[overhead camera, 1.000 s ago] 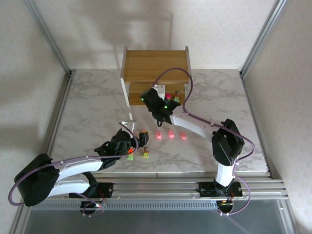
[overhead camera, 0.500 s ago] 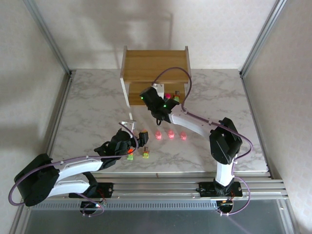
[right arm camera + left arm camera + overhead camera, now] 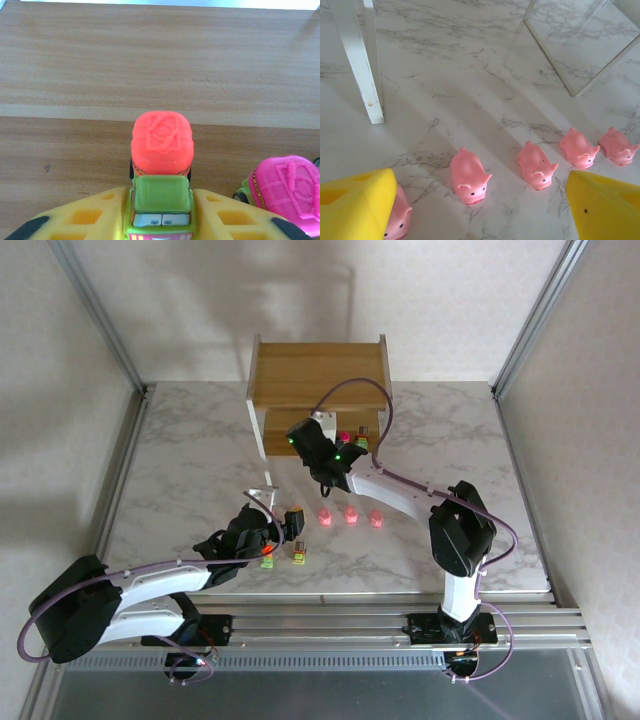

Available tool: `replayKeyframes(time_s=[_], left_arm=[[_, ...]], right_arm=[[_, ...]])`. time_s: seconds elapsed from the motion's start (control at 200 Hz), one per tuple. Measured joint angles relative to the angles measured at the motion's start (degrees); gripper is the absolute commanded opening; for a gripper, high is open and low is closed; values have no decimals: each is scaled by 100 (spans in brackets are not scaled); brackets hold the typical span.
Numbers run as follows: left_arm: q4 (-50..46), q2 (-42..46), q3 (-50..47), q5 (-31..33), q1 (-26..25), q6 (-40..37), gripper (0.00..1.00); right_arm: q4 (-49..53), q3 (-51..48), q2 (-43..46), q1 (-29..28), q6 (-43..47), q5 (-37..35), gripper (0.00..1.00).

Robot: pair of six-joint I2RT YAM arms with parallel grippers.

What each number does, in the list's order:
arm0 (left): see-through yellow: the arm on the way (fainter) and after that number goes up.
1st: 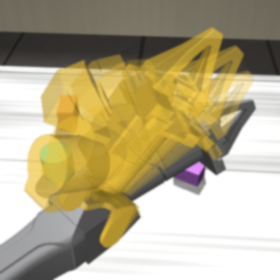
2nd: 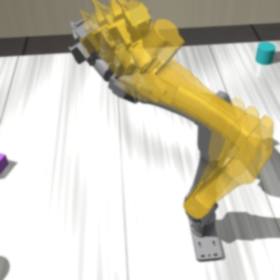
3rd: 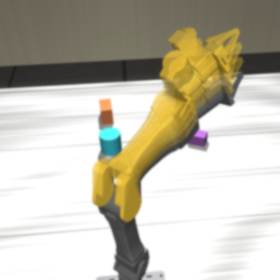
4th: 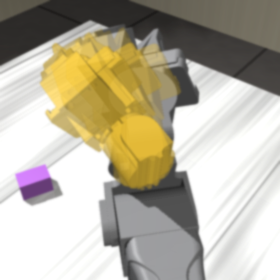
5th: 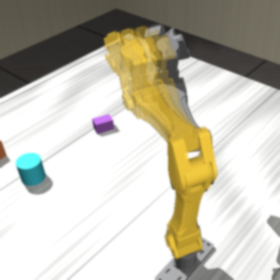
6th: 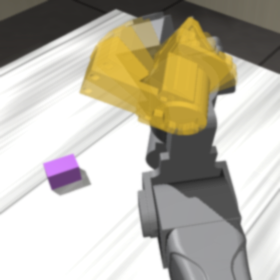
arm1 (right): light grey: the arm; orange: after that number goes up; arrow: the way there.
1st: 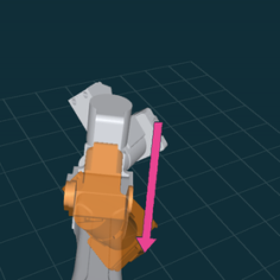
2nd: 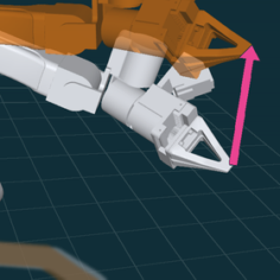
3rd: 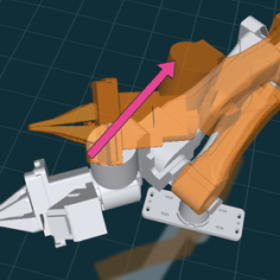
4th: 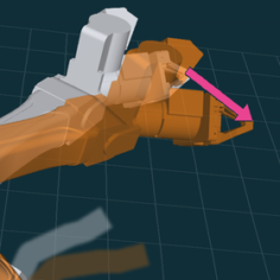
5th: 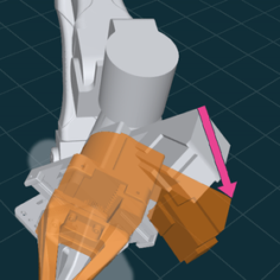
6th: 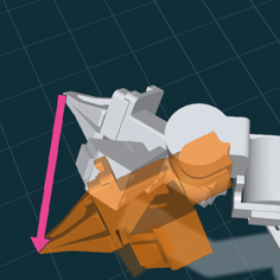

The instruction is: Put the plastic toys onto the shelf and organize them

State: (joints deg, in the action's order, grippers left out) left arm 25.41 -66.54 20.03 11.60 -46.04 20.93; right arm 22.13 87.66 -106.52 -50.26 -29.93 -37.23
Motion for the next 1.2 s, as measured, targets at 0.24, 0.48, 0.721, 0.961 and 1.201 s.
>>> replayKeyframes(time_s=[0.24,0.48,0.721,0.961,1.201], left_arm=[[-2,0,0,22,0,0,88],[-2,7,0,92,0,2,88],[-2,136,-2,369,0,4,88],[-190,184,-2,949,-234,57,89],[-1204,352,295,1847,-920,610,89]], right_arm=[[39,-4,66,-13,17,0,40],[70,-273,369,-109,-4,24,40],[-85,-782,855,-452,-173,17,40],[-179,-1716,1414,-896,-404,20,41],[-160,-2872,2559,-1132,-413,-24,45]])
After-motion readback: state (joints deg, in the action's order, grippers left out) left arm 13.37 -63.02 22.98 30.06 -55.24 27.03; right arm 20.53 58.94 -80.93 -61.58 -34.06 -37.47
